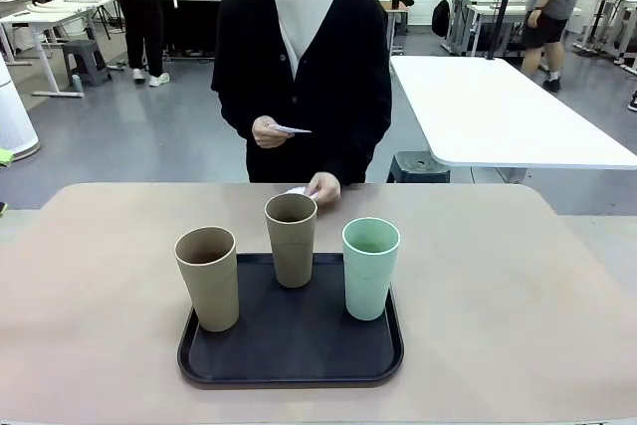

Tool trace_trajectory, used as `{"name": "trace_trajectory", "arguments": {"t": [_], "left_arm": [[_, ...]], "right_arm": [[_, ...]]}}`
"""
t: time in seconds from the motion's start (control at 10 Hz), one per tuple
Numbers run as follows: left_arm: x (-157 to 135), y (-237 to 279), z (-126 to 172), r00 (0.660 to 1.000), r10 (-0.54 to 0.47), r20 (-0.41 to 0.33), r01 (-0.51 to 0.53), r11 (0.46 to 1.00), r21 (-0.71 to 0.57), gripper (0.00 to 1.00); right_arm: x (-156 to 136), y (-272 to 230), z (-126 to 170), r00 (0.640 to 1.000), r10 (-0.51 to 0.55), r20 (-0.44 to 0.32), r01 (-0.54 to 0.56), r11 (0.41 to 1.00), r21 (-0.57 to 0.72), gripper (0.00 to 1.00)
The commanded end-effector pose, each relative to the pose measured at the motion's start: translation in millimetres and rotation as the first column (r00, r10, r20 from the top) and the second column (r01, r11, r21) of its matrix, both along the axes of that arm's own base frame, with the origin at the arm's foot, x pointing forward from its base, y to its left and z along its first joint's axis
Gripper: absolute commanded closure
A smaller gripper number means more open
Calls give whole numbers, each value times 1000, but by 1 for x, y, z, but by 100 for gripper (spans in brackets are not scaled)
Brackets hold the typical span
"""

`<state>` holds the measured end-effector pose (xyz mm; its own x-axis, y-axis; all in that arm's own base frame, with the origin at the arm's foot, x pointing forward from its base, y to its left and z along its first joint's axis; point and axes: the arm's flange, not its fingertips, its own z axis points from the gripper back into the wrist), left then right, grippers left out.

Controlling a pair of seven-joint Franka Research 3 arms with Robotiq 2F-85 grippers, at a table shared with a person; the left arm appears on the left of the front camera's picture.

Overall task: Place coasters on the table and set cups on them.
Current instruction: Pick up one Reusable plastic cup and place it on a coaster set by the human.

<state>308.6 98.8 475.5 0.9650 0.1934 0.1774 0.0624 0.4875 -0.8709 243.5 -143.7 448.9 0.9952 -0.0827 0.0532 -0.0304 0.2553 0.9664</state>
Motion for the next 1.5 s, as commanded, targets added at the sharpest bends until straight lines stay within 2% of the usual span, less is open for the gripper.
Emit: {"name": "trace_trajectory", "arguments": {"t": [0.0,1.4], "left_arm": [[-1,3,-1,1000,5,2,-5,1000,-8,0],[-1,3,-1,1000,5,2,-5,1000,-8,0]], "right_arm": [[1,0,-1,1000,-1,-1,1,1000,6,0],[1,0,-1,1000,-1,-1,1,1000,6,0]]}}
